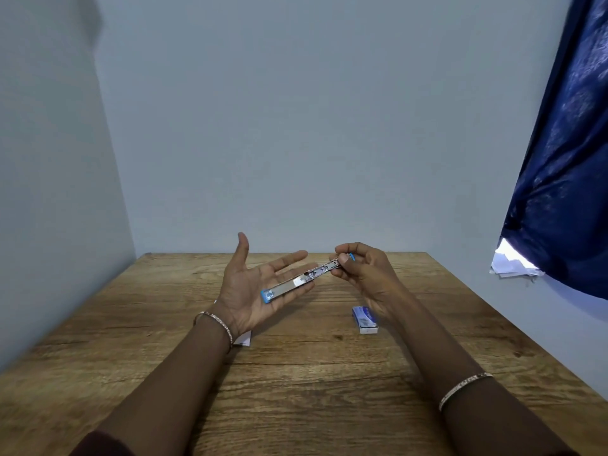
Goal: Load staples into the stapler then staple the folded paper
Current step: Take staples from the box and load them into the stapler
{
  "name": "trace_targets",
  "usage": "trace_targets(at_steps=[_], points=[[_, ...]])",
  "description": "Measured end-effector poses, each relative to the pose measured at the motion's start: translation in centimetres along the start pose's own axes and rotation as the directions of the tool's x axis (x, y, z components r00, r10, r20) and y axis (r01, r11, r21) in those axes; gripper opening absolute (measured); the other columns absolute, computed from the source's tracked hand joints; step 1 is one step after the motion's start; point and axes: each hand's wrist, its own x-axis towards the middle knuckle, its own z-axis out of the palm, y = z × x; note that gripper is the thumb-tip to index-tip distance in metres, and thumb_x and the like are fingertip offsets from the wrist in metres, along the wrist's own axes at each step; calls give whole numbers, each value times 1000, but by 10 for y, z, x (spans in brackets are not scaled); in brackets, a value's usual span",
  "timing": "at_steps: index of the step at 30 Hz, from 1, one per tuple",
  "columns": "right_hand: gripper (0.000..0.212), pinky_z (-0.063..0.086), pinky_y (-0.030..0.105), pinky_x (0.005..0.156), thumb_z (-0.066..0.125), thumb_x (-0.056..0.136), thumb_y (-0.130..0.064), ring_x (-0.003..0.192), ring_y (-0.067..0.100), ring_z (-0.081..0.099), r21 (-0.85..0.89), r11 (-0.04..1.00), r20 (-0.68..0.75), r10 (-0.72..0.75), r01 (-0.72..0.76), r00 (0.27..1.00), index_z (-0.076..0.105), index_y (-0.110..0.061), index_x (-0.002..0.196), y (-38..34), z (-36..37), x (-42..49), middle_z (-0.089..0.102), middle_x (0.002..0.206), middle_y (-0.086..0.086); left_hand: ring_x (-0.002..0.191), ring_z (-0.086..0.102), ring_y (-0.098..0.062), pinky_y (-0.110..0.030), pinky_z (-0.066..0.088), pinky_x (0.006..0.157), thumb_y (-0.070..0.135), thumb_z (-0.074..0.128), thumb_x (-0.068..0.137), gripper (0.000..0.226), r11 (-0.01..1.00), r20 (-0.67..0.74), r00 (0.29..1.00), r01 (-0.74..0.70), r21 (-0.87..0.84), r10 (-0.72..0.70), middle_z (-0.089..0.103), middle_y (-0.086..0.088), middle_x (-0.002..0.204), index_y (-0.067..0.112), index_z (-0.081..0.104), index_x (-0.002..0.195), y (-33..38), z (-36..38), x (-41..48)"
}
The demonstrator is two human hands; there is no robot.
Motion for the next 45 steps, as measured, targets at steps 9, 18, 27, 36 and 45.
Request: trace_targets(at_steps=[9, 18, 27, 36, 45], points=[[29, 59, 27, 72, 65, 95, -6, 72, 18, 72, -33, 999, 194, -22, 29, 981, 56, -10, 123, 2, 8, -3, 77, 107, 15, 51, 67, -11, -17, 52, 41, 32, 50, 97, 46, 898, -213, 969, 198, 392, -121, 75, -11, 81, -4, 64, 120, -19, 14, 8], [18, 60, 27, 71, 77, 86, -12, 77, -1, 73, -487, 829, 25, -301, 275, 953, 66, -16, 100, 22, 30, -12, 74, 104, -4, 30, 39, -7, -12, 26, 26, 31, 38, 107, 35, 896, -307, 949, 73, 438, 73, 50, -2, 53, 4, 56, 94, -33, 9, 20], [16, 56, 25, 71, 73, 89, -22, 82, 1, 70, -643, 713, 35, -338, 280, 941, 70, -23, 105, 24, 36, -15, 74, 105, -9, 29, 38, -7, -12, 23, 28, 33, 33, 108, 36, 870, -324, 934, 28, 492, 153, 51, 0, 51, 9, 51, 88, -41, 9, 23], [15, 51, 31, 84, 75, 88, -32, 100, 17, 62, -674, 716, 89, -167, 183, 982, 65, -22, 91, 25, 34, -14, 59, 116, 0, 23, 31, -6, -10, 23, 26, 26, 31, 109, 40, 888, -345, 934, 81, 453, 91, 46, -2, 40, -5, 57, 106, -50, 10, 24], [14, 41, 7, 67, 82, 80, -24, 79, -1, 60, -650, 716, 64, -281, 254, 957, 69, -19, 81, 23, 36, -17, 71, 88, -6, 27, 35, -8, -10, 24, 27, 17, 32, 108, 24, 936, -434, 893, 44, 348, 119, 51, -5, 51, 4, 52, 114, -48, 7, 30]])
